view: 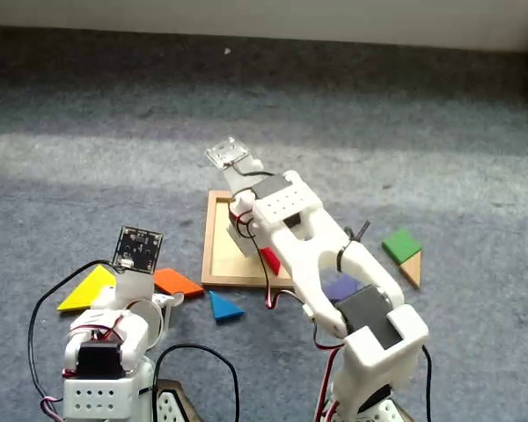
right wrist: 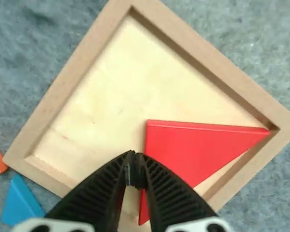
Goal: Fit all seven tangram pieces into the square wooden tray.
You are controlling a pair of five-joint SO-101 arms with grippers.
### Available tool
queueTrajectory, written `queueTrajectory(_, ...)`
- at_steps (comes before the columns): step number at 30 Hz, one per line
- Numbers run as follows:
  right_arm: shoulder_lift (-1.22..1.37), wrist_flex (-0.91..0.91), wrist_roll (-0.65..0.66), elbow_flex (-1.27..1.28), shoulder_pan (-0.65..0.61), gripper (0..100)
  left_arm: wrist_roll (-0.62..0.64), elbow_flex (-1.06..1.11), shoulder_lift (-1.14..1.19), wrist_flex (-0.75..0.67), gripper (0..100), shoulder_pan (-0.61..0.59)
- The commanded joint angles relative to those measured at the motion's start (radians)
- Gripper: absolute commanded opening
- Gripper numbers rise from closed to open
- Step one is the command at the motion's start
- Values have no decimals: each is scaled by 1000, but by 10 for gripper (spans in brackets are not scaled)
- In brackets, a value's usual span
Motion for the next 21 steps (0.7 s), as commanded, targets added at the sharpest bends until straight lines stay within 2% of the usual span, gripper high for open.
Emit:
queueTrajectory(1,-59,-24,-8,27,-12,5,-5,19,-7,5,242,16)
queueTrajectory(4,-59,-10,-5,35,16,5,-5,19,-7,5,242,16)
queueTrajectory(10,-59,58,118,38,84,5,-5,19,-7,5,242,16)
queueTrajectory(18,-73,217,118,24,96,5,-5,19,-7,5,242,16)
queueTrajectory(21,-151,265,118,-22,104,5,-5,19,-7,5,242,16)
